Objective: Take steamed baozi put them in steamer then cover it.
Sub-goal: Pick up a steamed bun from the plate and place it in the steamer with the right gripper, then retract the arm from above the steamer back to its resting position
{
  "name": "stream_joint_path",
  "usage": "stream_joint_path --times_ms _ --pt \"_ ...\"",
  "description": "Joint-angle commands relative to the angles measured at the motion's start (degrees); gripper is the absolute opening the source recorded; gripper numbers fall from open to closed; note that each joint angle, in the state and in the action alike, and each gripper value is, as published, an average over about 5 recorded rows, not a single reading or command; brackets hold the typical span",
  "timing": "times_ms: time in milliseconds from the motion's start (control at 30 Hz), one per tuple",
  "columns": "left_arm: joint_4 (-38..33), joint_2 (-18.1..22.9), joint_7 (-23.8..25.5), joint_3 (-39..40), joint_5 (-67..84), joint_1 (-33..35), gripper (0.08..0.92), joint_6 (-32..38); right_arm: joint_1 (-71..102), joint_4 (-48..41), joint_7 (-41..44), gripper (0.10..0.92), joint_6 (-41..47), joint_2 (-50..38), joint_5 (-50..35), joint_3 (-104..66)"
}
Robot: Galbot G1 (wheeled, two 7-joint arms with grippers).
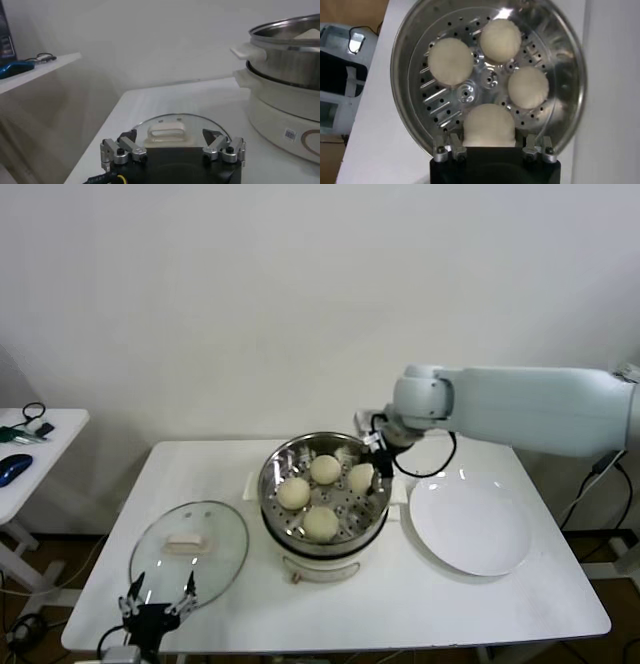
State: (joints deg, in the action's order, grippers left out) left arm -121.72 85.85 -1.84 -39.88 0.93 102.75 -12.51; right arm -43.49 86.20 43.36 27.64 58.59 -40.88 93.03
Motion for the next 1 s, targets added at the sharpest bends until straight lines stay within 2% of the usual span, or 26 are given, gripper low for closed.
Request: stream_joint_path --times_ms 33,267,500,633,767,867,1000 --pt "0.1 0.0 0.1 0.1 0.0 0.0 0.823 0.2 6.6 -1.5 -2.7 0.665 2.2 1.8 2.4 -1.7" --pt "0.2 0.0 0.0 0.0 0.0 0.0 0.823 0.2 7.4 -3.1 -3.0 0.679 2.2 2.5 3.7 -2.6" --pt "0.6 0.1 -0.1 0.0 -0.5 -0.4 0.823 0.3 5.2 -3.3 -1.3 0.803 0.4 3.2 2.1 -2.0" --pt "0.4 0.0 0.0 -0.2 -0.7 -0.5 0.823 0.2 1.2 -3.4 0.7 0.821 -1.6 2.6 -1.2 -2.4" --pt "-0.3 -0.4 -0.1 -0.5 -0.7 -0.6 0.823 0.2 -2.5 -3.0 1.4 0.823 -2.1 -1.3 -8.3 -6.1" --pt "-0.4 -0.7 -0.5 -0.6 -0.7 -1.1 0.823 0.5 -0.8 -1.6 -4.5 0.823 1.5 -7.0 -15.0 -13.3" --pt "-0.1 -1.5 -1.3 -0.3 -1.2 -1.7 0.823 1.7 10.5 0.6 -20.7 0.823 3.6 -15.6 -16.6 -29.2"
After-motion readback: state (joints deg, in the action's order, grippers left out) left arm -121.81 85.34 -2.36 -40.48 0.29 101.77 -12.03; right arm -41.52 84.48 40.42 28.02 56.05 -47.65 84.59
